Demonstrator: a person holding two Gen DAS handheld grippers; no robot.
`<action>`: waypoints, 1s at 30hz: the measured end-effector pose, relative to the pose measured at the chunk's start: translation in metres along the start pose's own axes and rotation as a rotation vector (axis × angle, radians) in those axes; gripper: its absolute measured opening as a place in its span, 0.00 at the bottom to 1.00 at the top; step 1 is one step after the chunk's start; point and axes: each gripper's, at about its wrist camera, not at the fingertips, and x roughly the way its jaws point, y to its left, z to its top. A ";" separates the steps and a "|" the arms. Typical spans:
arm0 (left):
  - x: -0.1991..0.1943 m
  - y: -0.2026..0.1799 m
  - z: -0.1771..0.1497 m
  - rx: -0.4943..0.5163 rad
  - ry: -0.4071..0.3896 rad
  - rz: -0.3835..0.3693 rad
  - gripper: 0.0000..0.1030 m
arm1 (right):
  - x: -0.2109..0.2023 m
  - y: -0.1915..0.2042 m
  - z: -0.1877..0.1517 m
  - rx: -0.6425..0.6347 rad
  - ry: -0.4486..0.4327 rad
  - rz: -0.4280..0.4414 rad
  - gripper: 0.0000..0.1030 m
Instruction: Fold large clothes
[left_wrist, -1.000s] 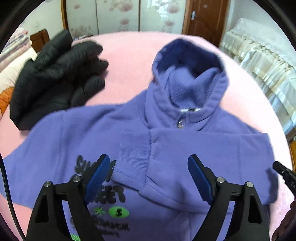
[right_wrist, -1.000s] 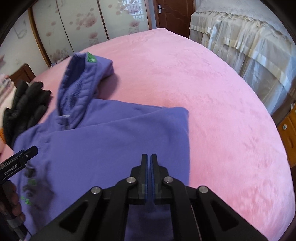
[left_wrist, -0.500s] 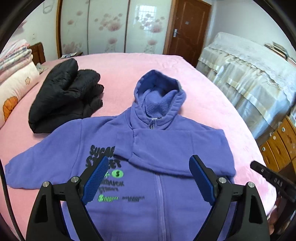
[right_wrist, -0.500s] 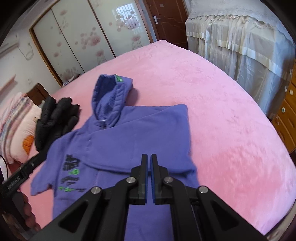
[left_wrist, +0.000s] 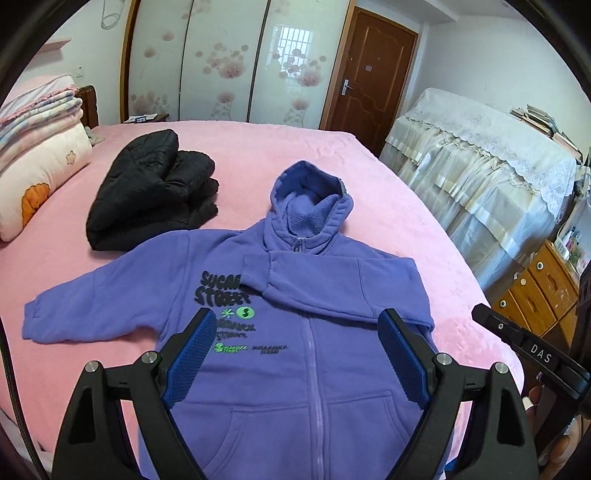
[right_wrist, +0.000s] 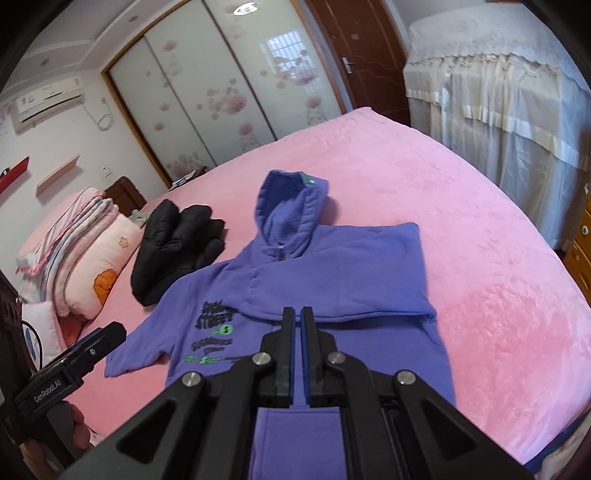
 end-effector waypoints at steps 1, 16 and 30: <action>-0.005 0.001 -0.002 0.004 -0.002 0.000 0.86 | -0.002 0.004 -0.002 -0.006 0.000 0.009 0.03; -0.072 0.064 -0.034 -0.100 -0.076 0.006 0.96 | -0.023 0.094 -0.044 -0.240 0.002 0.014 0.03; -0.067 0.234 -0.060 -0.380 -0.128 0.219 0.97 | 0.027 0.223 -0.074 -0.499 0.028 0.061 0.03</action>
